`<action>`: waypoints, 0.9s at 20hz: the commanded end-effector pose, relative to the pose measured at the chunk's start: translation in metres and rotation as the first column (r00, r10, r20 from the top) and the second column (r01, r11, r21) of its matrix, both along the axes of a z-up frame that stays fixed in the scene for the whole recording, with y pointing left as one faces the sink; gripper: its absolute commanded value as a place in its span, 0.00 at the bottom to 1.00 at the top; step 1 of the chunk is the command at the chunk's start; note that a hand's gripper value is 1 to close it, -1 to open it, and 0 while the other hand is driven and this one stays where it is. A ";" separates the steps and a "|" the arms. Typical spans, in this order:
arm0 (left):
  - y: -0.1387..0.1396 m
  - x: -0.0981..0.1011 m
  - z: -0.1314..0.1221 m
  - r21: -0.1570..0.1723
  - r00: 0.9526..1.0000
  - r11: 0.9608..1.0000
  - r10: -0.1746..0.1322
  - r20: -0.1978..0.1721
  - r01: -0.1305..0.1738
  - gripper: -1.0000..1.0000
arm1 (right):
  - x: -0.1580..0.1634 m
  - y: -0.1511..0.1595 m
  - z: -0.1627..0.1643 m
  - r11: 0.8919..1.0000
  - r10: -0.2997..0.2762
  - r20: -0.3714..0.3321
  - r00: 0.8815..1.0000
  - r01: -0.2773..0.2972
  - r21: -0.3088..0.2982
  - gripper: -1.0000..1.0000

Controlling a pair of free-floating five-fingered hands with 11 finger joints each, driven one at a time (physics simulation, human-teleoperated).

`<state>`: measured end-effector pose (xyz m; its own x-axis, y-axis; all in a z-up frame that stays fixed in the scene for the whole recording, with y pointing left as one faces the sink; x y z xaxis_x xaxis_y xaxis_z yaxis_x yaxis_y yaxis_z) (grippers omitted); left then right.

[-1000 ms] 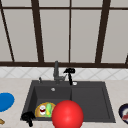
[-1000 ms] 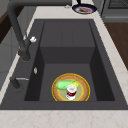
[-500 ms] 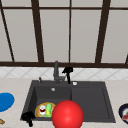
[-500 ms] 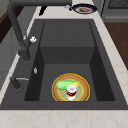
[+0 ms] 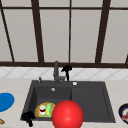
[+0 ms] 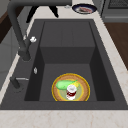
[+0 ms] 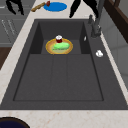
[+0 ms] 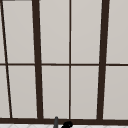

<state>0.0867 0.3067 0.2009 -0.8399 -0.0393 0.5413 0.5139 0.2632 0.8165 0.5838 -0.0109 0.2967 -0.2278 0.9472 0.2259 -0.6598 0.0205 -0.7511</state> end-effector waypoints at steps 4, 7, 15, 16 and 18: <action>0.000 0.000 0.000 0.000 1.000 1.000 0.000 0.000 0.000 0.50 | 0.038 -0.005 -0.041 0.995 0.093 -0.027 0.995 -0.093 0.023 0.00; 0.000 0.000 0.000 0.000 1.000 1.000 0.000 0.000 0.000 0.50 | 0.058 -0.004 -0.060 0.994 0.101 -0.043 0.994 -0.100 0.038 0.00; 0.000 0.000 0.000 0.000 1.000 1.000 0.000 0.000 0.000 0.50 | 0.096 -0.007 -0.109 0.989 0.130 -0.057 0.990 -0.126 0.072 0.00; 0.000 0.000 0.000 0.000 1.000 1.000 0.000 0.000 0.000 0.50 | 0.099 -0.009 -0.113 0.989 0.132 -0.062 0.989 -0.128 0.074 0.00; 0.000 0.000 0.000 0.000 1.000 1.000 0.000 0.000 0.000 0.50 | 0.102 -0.014 -0.122 0.988 0.135 -0.058 0.989 -0.130 0.085 0.00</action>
